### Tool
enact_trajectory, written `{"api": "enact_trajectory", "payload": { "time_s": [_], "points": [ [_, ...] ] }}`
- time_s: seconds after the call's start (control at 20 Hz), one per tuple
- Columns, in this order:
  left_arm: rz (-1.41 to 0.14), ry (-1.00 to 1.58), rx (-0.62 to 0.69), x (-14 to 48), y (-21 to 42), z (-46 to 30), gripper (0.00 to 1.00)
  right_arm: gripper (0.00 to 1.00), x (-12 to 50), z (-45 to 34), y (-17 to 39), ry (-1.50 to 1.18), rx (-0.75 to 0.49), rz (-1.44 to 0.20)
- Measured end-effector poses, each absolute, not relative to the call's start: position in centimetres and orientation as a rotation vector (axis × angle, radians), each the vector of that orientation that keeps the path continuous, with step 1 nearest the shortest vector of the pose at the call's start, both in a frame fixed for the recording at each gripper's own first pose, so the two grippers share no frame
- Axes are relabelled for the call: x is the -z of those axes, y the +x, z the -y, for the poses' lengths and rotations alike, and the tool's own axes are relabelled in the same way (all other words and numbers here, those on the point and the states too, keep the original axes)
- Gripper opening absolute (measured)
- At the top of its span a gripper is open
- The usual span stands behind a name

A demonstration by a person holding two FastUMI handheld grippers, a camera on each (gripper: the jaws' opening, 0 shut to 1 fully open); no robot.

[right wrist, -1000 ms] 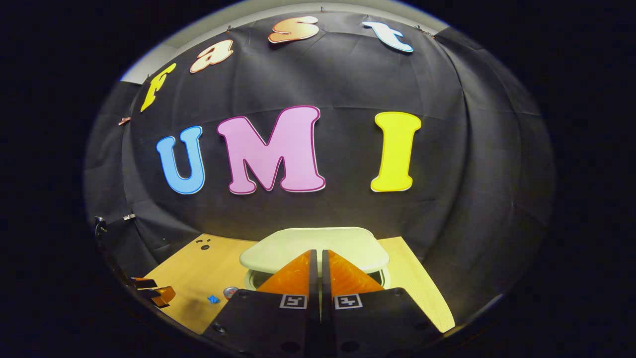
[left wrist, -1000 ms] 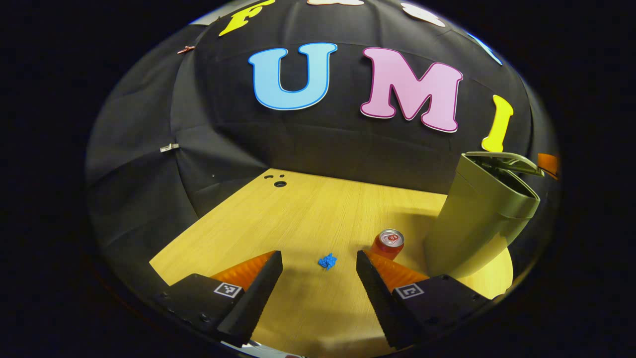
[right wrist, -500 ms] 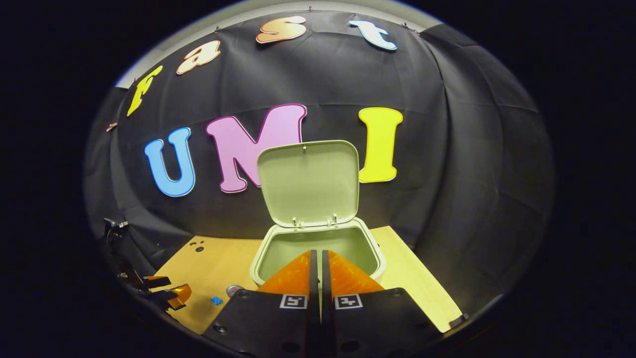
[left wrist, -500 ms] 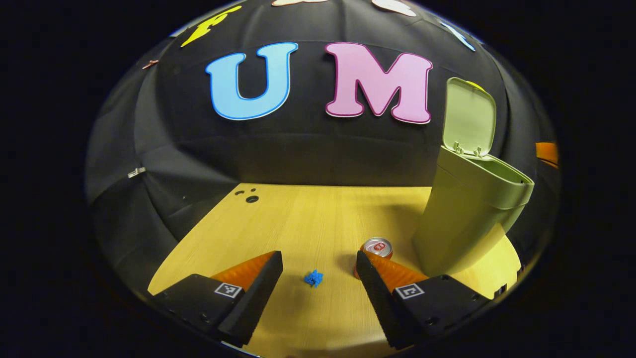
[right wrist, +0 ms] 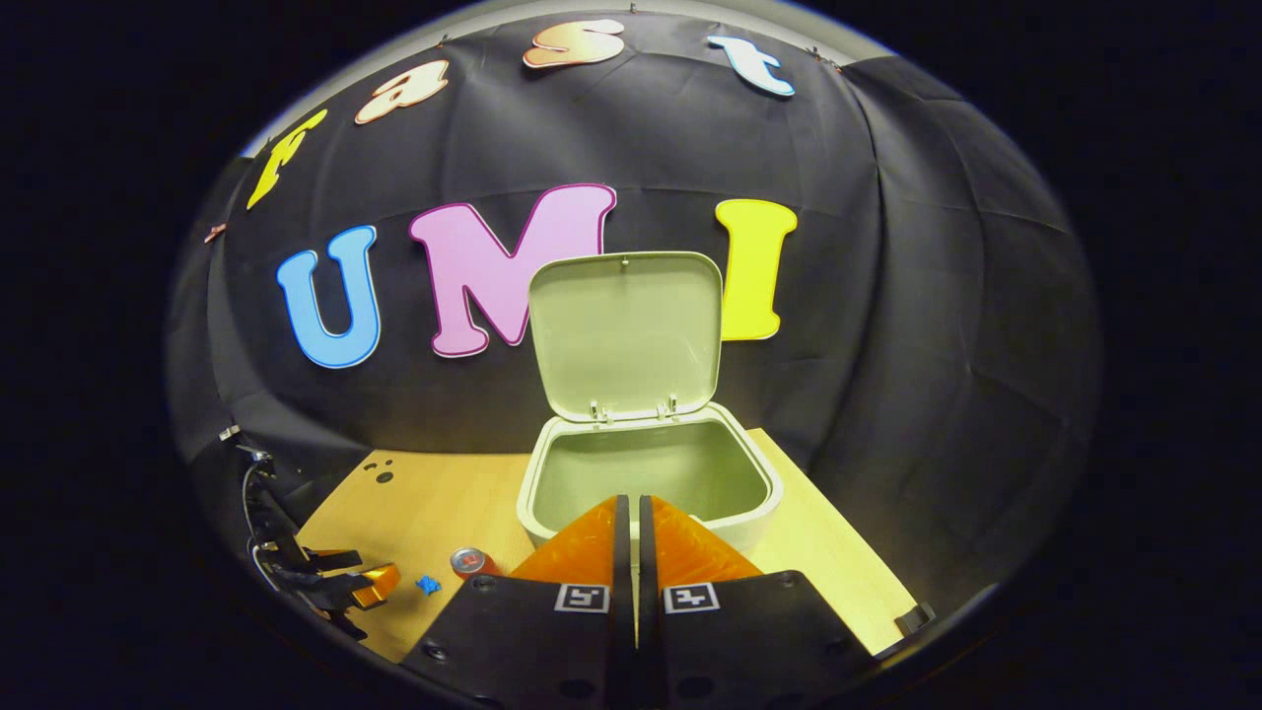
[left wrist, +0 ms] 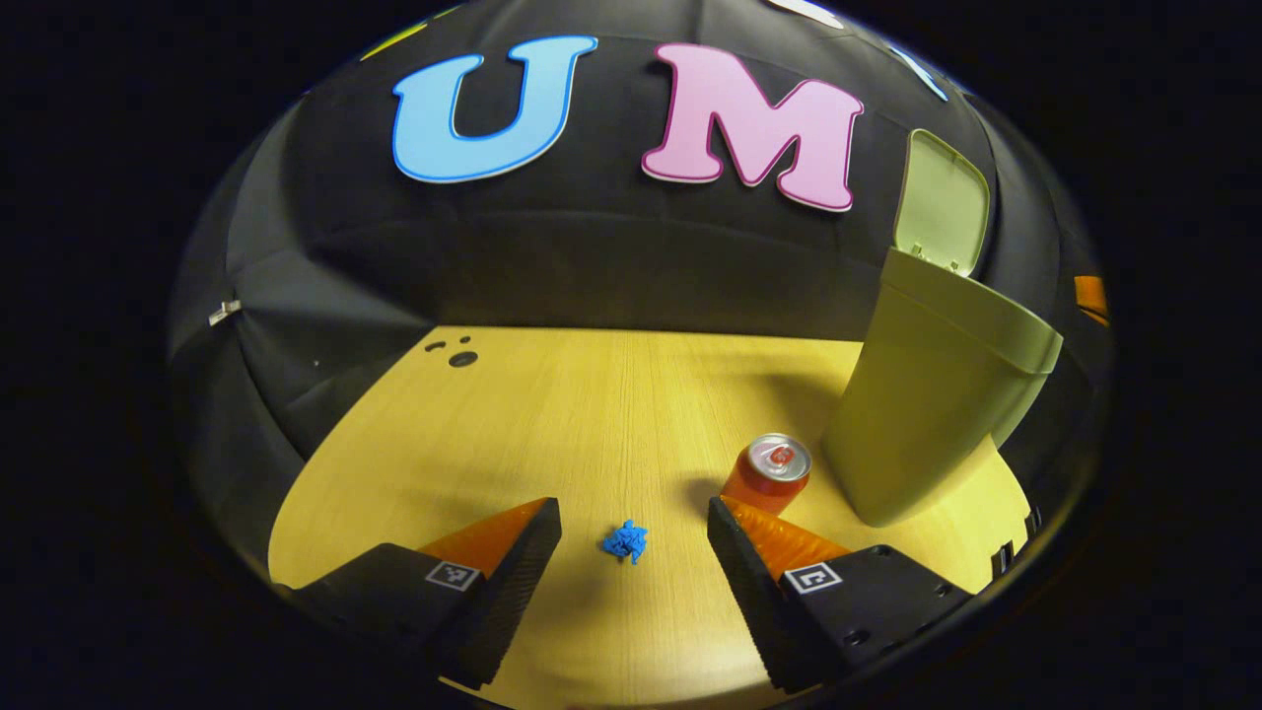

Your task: Press the lid of the desktop garbage bin to open it, pick up the crumpled paper on the desktop and throw it into the bin, then pick up the pop can on the desktop and drop it into the bin, and finally close the garbage bin lid.

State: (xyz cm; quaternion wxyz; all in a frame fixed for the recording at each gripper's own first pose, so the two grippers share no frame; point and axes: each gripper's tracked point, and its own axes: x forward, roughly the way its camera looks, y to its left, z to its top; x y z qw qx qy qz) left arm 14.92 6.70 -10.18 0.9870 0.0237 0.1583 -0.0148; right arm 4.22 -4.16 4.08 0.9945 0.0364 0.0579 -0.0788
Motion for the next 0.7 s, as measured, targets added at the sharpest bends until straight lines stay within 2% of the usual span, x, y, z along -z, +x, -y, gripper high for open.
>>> {"api": "enact_trajectory", "payload": {
  "time_s": [0.35,0.45,0.5,0.55,0.65,0.7],
  "points": [
    [-0.416,0.072,0.059,15.8,18.2,-7.4,0.96,0.05,-3.2,4.3,3.2,0.072,0.219,-0.126],
    [-0.432,0.095,0.065,17.1,18.9,-7.5,0.96,0.15,-2.7,4.4,2.8,0.068,0.234,-0.141],
    [-0.445,0.105,0.069,17.7,19.1,-7.6,0.96,0.36,-2.5,4.4,2.6,0.065,0.239,-0.147],
    [-0.457,0.114,0.072,18.1,19.2,-7.6,0.96,0.40,-2.3,4.4,2.3,0.067,0.243,-0.151],
    [-0.463,0.124,0.080,18.6,19.7,-7.5,0.96,0.60,-1.8,4.2,1.8,0.066,0.246,-0.163],
    [-0.467,0.129,0.082,18.8,19.9,-7.6,0.96,0.63,-1.6,4.2,1.7,0.063,0.249,-0.167]
  ]
}}
